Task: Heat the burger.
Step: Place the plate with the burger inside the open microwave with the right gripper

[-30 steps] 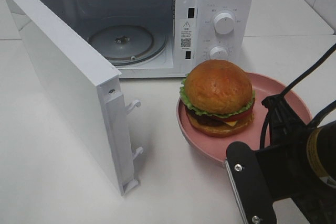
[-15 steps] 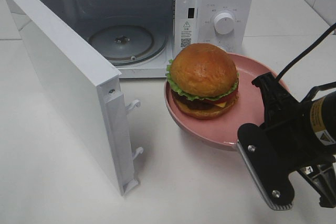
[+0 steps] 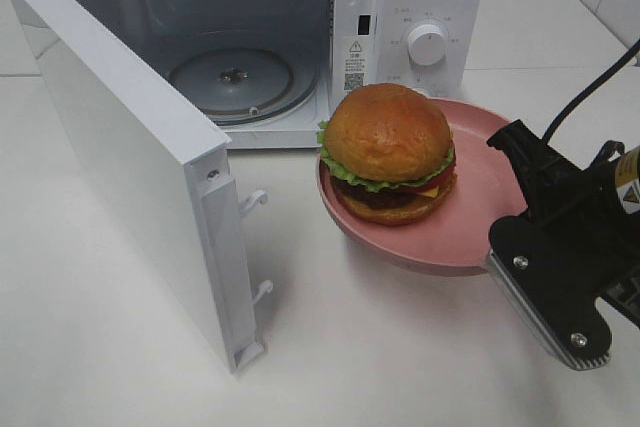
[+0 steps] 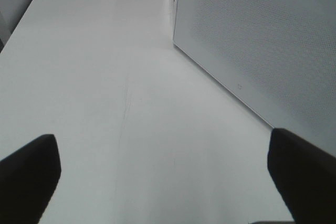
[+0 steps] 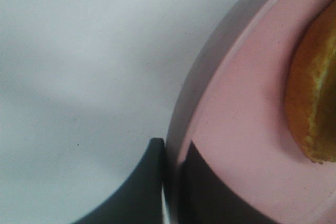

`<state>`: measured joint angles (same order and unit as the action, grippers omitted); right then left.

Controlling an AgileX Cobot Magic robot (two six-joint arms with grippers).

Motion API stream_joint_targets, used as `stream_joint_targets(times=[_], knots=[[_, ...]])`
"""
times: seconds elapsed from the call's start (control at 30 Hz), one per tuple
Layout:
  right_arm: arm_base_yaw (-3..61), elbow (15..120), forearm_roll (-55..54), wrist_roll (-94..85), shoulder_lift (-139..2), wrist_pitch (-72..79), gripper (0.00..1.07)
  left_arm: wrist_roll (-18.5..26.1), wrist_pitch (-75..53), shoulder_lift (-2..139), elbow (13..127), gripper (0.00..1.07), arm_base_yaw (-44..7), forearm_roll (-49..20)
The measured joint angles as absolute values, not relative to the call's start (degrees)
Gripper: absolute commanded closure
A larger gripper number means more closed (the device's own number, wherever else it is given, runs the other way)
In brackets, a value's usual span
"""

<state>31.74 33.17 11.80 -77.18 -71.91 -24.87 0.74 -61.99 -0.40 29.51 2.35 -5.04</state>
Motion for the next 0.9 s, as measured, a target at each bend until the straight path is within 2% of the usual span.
stream_joint_targets(times=[0.2,0.6,0.9], knots=[[29.16,33.92,5.5,-86.4,-71.96,-25.27,1.07,0.74,-61.99,-0.4,29.51,0.06,2.35,-5.04],[28.93,34.66,6.25,-87.83,-73.11,-24.92,1.07,0.74,-61.99,-0.4,29.51,0.06,2.35,-5.04],[29.16,40.39,6.19,-87.61,-78.09,-24.18,1.07,0.74,-61.99,-0.4,29.51,0.06,2.35,-5.04]])
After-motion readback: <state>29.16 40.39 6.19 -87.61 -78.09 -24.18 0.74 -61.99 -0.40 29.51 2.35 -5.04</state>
